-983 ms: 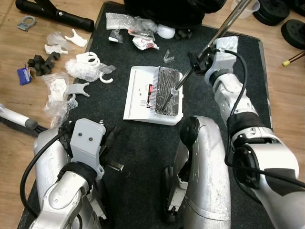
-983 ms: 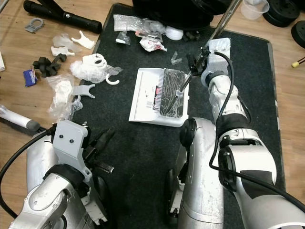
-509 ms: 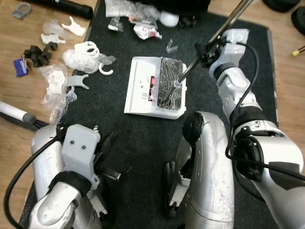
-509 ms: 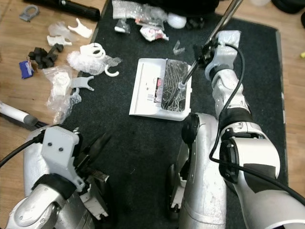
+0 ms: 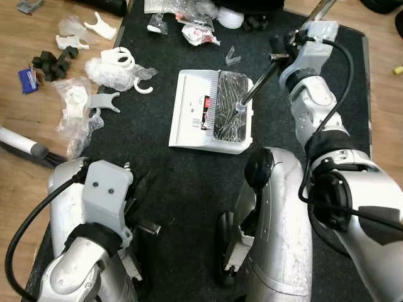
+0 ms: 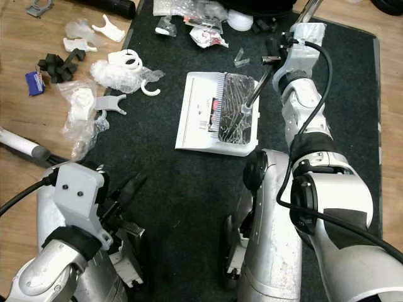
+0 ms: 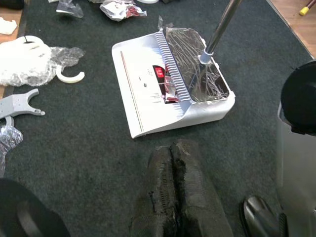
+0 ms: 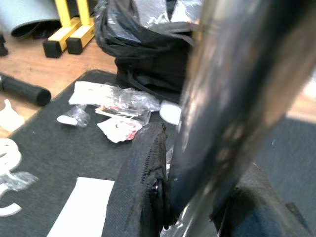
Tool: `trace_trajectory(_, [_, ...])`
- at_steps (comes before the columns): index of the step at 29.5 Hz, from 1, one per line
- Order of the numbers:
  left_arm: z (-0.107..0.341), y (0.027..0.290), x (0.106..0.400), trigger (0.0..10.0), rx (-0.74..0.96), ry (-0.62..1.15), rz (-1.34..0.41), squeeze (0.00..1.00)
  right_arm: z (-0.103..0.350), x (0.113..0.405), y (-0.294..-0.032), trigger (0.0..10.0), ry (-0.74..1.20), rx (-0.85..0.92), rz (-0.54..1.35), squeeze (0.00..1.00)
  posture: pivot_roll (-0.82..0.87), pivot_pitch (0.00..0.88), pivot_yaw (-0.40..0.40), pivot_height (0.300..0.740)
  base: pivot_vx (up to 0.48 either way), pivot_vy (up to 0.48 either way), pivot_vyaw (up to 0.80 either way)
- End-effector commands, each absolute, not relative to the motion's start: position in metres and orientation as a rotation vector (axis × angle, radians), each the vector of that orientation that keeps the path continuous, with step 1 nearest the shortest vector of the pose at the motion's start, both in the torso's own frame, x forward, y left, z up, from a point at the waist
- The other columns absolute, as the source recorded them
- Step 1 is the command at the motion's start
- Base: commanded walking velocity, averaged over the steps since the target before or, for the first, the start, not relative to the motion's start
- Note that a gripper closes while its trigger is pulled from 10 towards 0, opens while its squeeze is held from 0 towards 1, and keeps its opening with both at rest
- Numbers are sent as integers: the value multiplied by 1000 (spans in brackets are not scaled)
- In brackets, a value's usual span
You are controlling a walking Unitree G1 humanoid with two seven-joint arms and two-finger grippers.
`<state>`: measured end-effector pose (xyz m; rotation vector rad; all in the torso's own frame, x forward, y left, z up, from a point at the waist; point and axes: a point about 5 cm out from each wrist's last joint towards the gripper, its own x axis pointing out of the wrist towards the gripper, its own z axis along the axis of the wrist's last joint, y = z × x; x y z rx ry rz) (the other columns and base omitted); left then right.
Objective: Sweep floor
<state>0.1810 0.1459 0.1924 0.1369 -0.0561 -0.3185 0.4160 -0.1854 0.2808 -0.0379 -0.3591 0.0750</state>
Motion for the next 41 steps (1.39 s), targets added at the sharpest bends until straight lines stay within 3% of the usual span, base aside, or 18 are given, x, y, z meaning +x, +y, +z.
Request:
trace_trajectory(1, [185, 143, 182, 10000, 108, -32, -313, 0, 272, 411, -201, 0, -360, -182, 13, 0, -6, 485, -184, 300, 0, 0, 0])
trace_trajectory(6, [183, 141, 187, 10000, 101, -37, -314, 0, 270, 411, -203, 0, -368, -167, 1, 0, -14, 470, -189, 300, 0, 0, 0])
trace_trajectory(10, [180, 139, 198, 10000, 88, -58, -312, 0, 266, 408, -209, 0, -403, 86, 26, 0, -43, 407, -191, 300, 0, 0, 0])
trace_trajectory(11, [179, 138, 203, 10000, 85, -63, -313, 0, 265, 408, -211, 10000, -400, 158, 26, 0, -45, 392, -188, 300, 0, 0, 0])
trace_trajectory(15, [175, 137, 218, 10000, 81, -73, -318, 0, 272, 405, -226, 10000, -462, 489, 32, 0, -69, 340, -180, 300, 0, 0, 0])
trace_trajectory(20, [172, 136, 228, 10000, 82, -75, -318, 0, 277, 397, -244, 10000, -530, 618, 12, 0, -88, 310, -174, 315, 0, 0, 0])
trace_trajectory(27, [170, 136, 246, 10000, 79, -80, -314, 0, 288, 386, -262, 10000, -599, 637, 5, 0, -104, 275, -164, 340, 0, 0, 0])
trace_trajectory(41, [175, 142, 299, 10000, 42, -91, -220, 0, 285, 372, -257, 10000, -602, 566, 86, 0, -139, 122, -149, 385, 0, 0, 0])
